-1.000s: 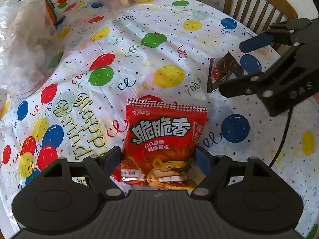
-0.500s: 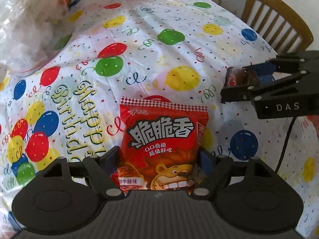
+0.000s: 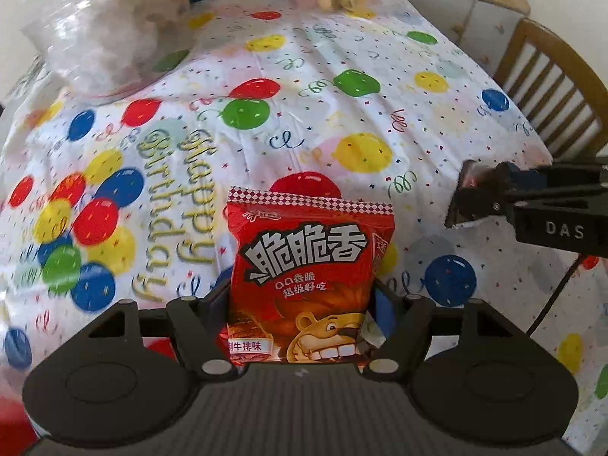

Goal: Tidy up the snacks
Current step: 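Carry the red packet and M&M's packet into the white box and open both tools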

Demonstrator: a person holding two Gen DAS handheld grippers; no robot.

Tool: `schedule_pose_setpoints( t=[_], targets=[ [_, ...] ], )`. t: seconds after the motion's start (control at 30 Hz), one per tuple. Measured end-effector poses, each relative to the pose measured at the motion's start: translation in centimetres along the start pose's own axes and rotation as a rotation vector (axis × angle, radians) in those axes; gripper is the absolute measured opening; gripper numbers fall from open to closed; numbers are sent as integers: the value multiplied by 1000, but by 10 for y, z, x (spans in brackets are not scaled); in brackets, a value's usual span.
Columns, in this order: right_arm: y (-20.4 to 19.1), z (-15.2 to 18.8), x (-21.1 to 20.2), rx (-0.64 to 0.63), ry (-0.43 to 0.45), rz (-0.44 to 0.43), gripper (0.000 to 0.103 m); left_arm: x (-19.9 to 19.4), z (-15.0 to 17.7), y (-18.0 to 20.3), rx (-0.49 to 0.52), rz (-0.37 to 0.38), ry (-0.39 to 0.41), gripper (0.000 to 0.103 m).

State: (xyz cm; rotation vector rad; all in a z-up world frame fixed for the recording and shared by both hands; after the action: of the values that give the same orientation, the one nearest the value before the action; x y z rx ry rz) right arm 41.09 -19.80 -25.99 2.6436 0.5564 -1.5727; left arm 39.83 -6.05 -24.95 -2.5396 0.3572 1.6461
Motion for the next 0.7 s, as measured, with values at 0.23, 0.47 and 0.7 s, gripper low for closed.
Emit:
schedule_pose_setpoints(
  t=[0.23,0.47,0.7],
  targets=[
    [-13,9,-32,20,1,-1,30,-34,20,-2,-48,11,18,73],
    [-36,17,-79,6,24,-18,30,-83,37,-4,-53,17,60,73],
    [-71,25,-129,-31,42,-35,30,-129,60,-14,-90,29,90,73]
  ],
)
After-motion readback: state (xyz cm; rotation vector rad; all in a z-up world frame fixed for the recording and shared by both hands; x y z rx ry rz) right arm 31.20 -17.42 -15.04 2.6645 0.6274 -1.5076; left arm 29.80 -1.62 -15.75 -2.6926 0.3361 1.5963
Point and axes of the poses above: each gripper's, at about its wrist camera, not at the fingertips, and x roughly the way its jaws point, y to its right, z to its underside, the point moved 7 cm from there along x, roughly the way its jaws point, and after that the axes turned 5 degrees about -x, right-handed, at the moved point
